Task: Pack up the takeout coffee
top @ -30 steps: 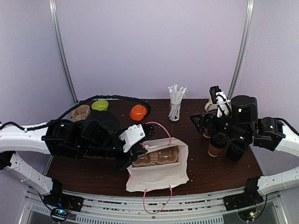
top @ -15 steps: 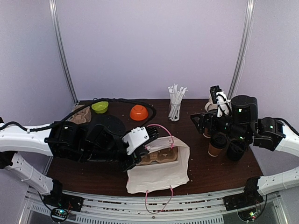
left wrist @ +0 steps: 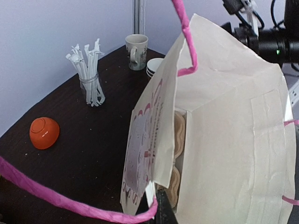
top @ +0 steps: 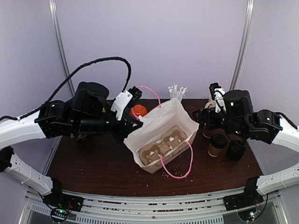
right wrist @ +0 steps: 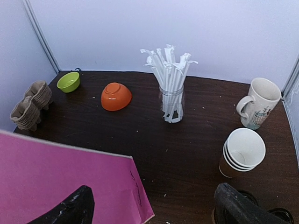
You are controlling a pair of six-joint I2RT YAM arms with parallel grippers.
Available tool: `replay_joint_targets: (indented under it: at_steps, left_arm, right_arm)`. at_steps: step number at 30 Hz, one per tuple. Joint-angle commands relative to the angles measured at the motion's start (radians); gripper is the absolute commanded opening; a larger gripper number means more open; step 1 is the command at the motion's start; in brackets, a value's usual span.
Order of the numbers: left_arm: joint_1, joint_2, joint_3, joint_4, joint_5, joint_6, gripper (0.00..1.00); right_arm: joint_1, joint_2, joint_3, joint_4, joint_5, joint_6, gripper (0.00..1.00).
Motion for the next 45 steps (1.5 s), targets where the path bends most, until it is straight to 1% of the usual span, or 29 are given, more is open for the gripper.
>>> replay_joint_targets:
  at_steps: [1,5,9,11,17,23,24,27,29,30,32,33,34,38,42,45]
  left_arm:
    - [0.074,0.051,0.127,-0.067,0.116,-0.163,0.00]
    - [0.150,0.123,0.201,-0.185,0.178,-0.274,0.00]
    - [0.225,0.143,0.180,-0.225,0.257,-0.363,0.00]
    - [0.258,0.156,0.179,-0.259,0.266,-0.385,0.00]
    - [0.324,0.186,0.150,-0.279,0.359,-0.393,0.00]
    - [0.346,0.201,0.123,-0.278,0.395,-0.376,0.00]
    - [0.347,0.200,0.122,-0.279,0.397,-0.371,0.07]
    - [0.348,0.192,0.123,-0.276,0.400,-0.353,0.34]
    - [0.349,0.181,0.121,-0.273,0.402,-0.340,0.52]
    - [0.349,0.176,0.120,-0.270,0.403,-0.334,0.63]
    - [0.350,0.161,0.123,-0.270,0.398,-0.317,0.80]
    - [0.350,0.150,0.124,-0.270,0.392,-0.307,0.91]
    - [0.349,0.139,0.125,-0.268,0.383,-0.295,0.97]
    - [0.350,0.061,0.103,-0.234,0.324,-0.245,0.98]
    - [0.349,-0.036,0.045,-0.140,0.241,-0.188,0.98]
    - [0.349,-0.103,-0.012,-0.074,0.180,-0.147,0.98]
  right_arm:
    - [-0.043,0.012,0.052,-0.123,0.064,0.088,0.92]
    - [-0.107,0.016,0.077,-0.184,0.052,0.133,0.91]
    - [-0.190,0.029,0.079,-0.233,0.012,0.158,0.91]
    - [-0.237,0.036,0.075,-0.253,-0.025,0.162,0.92]
    - [-0.342,0.083,0.079,-0.322,-0.141,0.150,0.93]
    - [-0.364,0.130,0.103,-0.404,-0.163,0.123,0.95]
    - [-0.365,0.135,0.107,-0.413,-0.167,0.114,0.96]
    - [-0.368,0.151,0.128,-0.450,-0.174,0.103,1.00]
    - [-0.375,0.159,0.140,-0.469,-0.173,0.098,1.00]
    - [-0.382,0.163,0.141,-0.475,-0.179,0.097,1.00]
    - [-0.400,0.173,0.139,-0.484,-0.200,0.091,1.00]
    - [-0.410,0.177,0.134,-0.487,-0.215,0.088,1.00]
    - [-0.417,0.182,0.130,-0.491,-0.227,0.086,1.00]
    - [-0.447,0.195,0.110,-0.499,-0.268,0.081,1.00]
    - [-0.485,0.207,0.092,-0.503,-0.329,0.069,1.00]
    - [-0.505,0.224,0.081,-0.510,-0.338,0.063,1.00]
